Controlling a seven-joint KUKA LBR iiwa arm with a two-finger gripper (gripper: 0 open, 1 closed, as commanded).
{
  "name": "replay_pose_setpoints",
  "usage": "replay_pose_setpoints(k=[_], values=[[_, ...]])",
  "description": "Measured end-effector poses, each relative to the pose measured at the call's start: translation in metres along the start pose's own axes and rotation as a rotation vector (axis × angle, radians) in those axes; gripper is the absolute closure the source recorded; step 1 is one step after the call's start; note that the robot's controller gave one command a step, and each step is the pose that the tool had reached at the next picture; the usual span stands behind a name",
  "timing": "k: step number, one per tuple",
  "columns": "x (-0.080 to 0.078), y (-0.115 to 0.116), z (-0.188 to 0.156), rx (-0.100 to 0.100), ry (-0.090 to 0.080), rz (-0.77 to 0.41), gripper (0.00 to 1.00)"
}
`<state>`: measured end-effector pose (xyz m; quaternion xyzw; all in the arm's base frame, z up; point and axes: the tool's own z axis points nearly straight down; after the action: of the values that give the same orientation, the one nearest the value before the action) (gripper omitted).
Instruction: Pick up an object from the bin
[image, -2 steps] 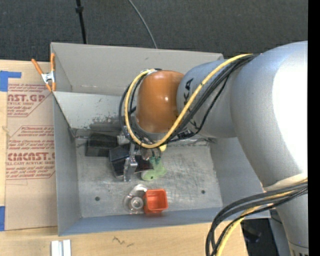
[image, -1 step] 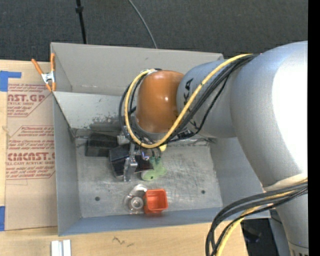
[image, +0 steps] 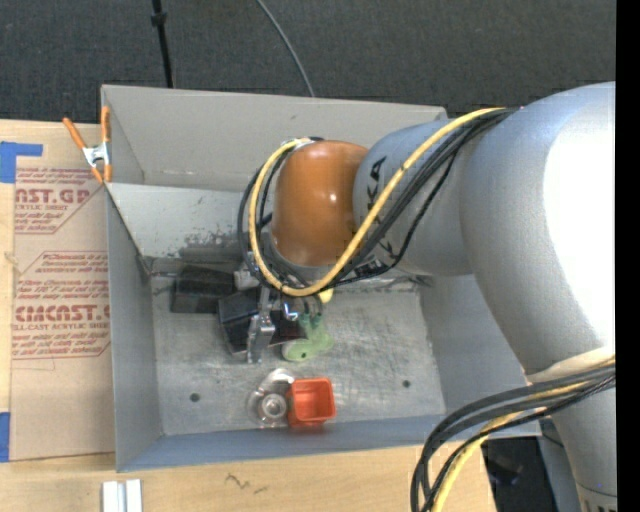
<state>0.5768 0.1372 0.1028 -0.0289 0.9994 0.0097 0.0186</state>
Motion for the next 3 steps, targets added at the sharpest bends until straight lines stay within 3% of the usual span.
replay_pose_setpoints(k=[3], values=[[0.0000,0.0000,0.0000,0.000,0.000,0.000,1.00]])
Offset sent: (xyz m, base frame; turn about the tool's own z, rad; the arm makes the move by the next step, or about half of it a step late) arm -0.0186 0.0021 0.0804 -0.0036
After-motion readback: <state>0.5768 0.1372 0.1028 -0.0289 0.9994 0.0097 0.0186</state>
